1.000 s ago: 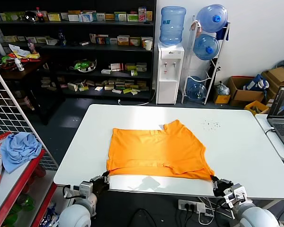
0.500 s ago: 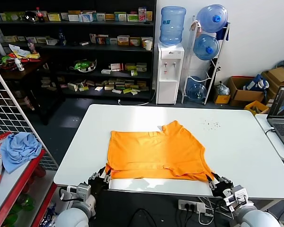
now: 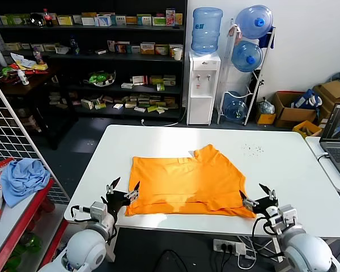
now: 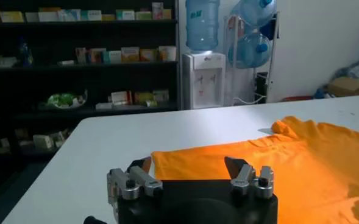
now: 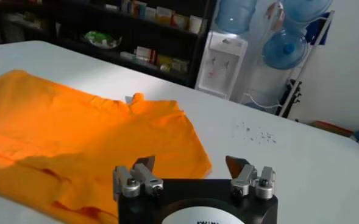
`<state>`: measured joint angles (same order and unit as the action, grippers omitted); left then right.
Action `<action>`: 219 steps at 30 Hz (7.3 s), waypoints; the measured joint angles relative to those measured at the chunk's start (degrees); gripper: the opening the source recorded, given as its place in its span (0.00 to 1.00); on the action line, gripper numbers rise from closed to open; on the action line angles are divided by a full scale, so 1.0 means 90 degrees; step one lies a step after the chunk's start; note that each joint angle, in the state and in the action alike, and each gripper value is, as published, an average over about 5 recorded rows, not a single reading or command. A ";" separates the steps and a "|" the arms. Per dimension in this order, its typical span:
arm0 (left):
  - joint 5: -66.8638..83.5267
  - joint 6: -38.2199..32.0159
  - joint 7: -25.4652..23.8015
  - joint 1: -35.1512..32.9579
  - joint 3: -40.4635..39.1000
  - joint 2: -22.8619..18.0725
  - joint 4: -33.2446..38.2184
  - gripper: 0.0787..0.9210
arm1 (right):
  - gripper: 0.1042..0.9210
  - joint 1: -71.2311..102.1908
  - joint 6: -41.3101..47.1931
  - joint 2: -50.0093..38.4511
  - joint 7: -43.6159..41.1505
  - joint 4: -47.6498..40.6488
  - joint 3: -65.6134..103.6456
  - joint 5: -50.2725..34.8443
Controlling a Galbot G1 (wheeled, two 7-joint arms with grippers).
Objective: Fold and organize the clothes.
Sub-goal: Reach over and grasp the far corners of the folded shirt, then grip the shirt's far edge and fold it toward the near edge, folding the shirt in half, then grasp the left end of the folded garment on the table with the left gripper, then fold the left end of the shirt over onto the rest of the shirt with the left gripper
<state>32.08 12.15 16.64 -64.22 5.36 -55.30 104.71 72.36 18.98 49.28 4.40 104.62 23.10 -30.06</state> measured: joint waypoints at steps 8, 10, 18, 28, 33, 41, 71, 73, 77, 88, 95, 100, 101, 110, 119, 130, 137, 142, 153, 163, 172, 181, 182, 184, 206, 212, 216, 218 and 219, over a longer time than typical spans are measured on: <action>0.0458 0.0152 -0.0146 0.1326 -0.0423 -0.0343 -0.1249 0.88 | 0.88 -0.1832 0.0333 0.0390 -0.0469 -0.1464 -0.0644 -0.0199; 0.0577 0.0219 -0.0201 0.1656 -0.0518 -0.0441 -0.1612 0.88 | 0.88 -0.2287 0.0403 0.0539 -0.0606 -0.1872 -0.0818 -0.0190; 0.0826 0.0492 -0.0438 0.2820 -0.0712 -0.0911 -0.3149 0.88 | 0.88 -0.3728 0.0487 0.1164 -0.1168 -0.3481 -0.1378 0.0053; 0.0738 0.0690 -0.0543 0.3600 -0.0759 -0.1468 -0.4557 0.88 | 0.88 -0.4774 0.0275 0.1946 -0.1753 -0.5274 -0.1605 0.0591; 0.0693 0.0774 -0.0539 0.3713 -0.0751 -0.1610 -0.4885 0.88 | 0.88 -0.4971 0.0215 0.2201 -0.1920 -0.5790 -0.1699 0.0773; 0.0676 0.0849 -0.0542 0.3762 -0.0753 -0.1731 -0.5110 0.88 | 0.77 -0.5090 0.0168 0.2411 -0.2024 -0.6253 -0.1745 0.0922; 0.0862 0.0601 -0.0311 0.2969 -0.0605 -0.1156 -0.3788 0.01 | 0.02 -0.4374 0.0230 0.1861 -0.1147 -0.4523 -0.1887 0.0341; 0.0911 0.0599 -0.0274 0.2825 -0.0579 -0.1060 -0.3531 0.01 | 0.02 -0.4170 0.0278 0.1723 -0.1035 -0.4154 -0.1840 0.0288; 0.0989 0.0631 -0.0179 0.2492 -0.0516 -0.0851 -0.2991 0.01 | 0.02 -0.3653 0.0383 0.1419 -0.0824 -0.3376 -0.1714 0.0232; 0.0974 0.0763 0.0069 0.1312 -0.0269 -0.0375 -0.1532 0.01 | 0.02 -0.1759 0.0685 0.0691 -0.0285 -0.1255 -0.1151 0.0339; 0.0850 0.0802 0.0153 0.0478 -0.0078 -0.0215 -0.0772 0.01 | 0.02 -0.0690 0.0785 0.0487 -0.0107 -0.0424 -0.0790 0.0498; 0.0753 0.0784 0.0198 0.0005 0.0012 -0.0205 -0.0415 0.07 | 0.04 -0.0216 0.0867 0.0433 -0.0025 -0.0108 -0.0653 0.0579; 0.0732 0.0765 0.0203 -0.0061 0.0023 -0.0210 -0.0368 0.10 | 0.07 -0.0153 0.0878 0.0425 -0.0007 -0.0060 -0.0636 0.0588; 0.0736 0.0663 0.0271 -0.0304 0.0086 -0.0328 -0.0183 0.41 | 0.37 0.0170 0.0965 0.0393 0.0136 0.0283 -0.0562 0.0595; 0.1081 0.0751 0.0407 -0.0216 0.0092 -0.0489 -0.0324 0.71 | 0.72 0.0303 0.1000 0.0348 0.0182 0.0432 -0.0536 0.0587; 0.1505 0.0966 0.0457 -0.0110 0.0103 -0.0575 -0.0574 0.80 | 0.88 0.0395 0.1058 0.0306 0.0229 0.0583 -0.0521 0.0528; 0.1595 0.0988 0.0396 -0.0097 0.0104 -0.0578 -0.0592 0.56 | 0.88 0.0440 0.1078 0.0316 0.0255 0.0672 -0.0534 0.0508; 0.1622 0.0988 0.0347 -0.0089 0.0104 -0.0579 -0.0593 0.38 | 0.88 0.0477 0.1084 0.0340 0.0261 0.0721 -0.0539 0.0515; 0.1670 0.0928 0.0318 0.0057 0.0233 -0.0424 -0.0703 0.07 | 0.88 0.0570 0.0979 0.0401 0.0284 0.0817 -0.0507 0.0587; 0.1743 0.0883 0.0308 0.0271 0.0689 0.0082 -0.1037 0.06 | 0.88 0.0587 0.0807 0.0480 0.0310 0.0829 -0.0508 0.0706; 0.1686 0.0751 0.0397 0.0408 0.1169 0.0744 -0.1319 0.06 | 0.88 0.0506 0.0476 0.0620 0.0491 0.0688 -0.0502 0.0907; 0.1596 0.0805 0.0626 0.0231 0.1100 0.0714 -0.0616 0.06 | 0.88 0.0446 0.0051 0.0780 0.0709 0.0509 -0.0486 0.1066; 0.1594 0.0825 0.0659 0.0214 0.1052 0.0657 -0.0508 0.06 | 0.88 0.0446 0.0016 0.0796 0.0722 0.0491 -0.0479 0.1082; 0.1589 0.0866 0.0728 0.0192 0.0932 0.0527 -0.0303 0.06 | 0.88 0.0444 -0.0044 0.0826 0.0744 0.0457 -0.0468 0.1112; 0.1309 0.0810 0.1089 0.0925 -0.0887 -0.1600 -0.0451 0.06 | 0.88 0.0152 -0.0281 0.1174 0.0835 0.0012 -0.0503 0.1242; 0.1312 0.0847 0.1063 0.1110 -0.1244 -0.2064 -0.0716 0.08 | 0.88 0.0011 -0.0275 0.1169 0.0838 -0.0132 -0.0536 0.1211; 0.1337 0.0838 0.0995 0.1138 -0.1430 -0.2212 -0.0800 0.20 | 0.88 -0.0074 -0.0275 0.1172 0.0834 -0.0231 -0.0567 0.1194; 0.1364 0.0805 0.0950 0.1141 -0.1495 -0.2269 -0.0821 0.27 | 0.88 -0.0111 -0.0276 0.1179 0.0828 -0.0276 -0.0587 0.1187; 0.1381 0.0784 0.0932 0.1140 -0.1516 -0.2291 -0.0826 0.30 | 0.88 -0.0127 -0.0277 0.1180 0.0824 -0.0297 -0.0596 0.1184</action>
<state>44.51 19.21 25.03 -53.96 -8.29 -75.92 97.28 71.22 16.49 59.90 11.81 101.94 17.73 -19.41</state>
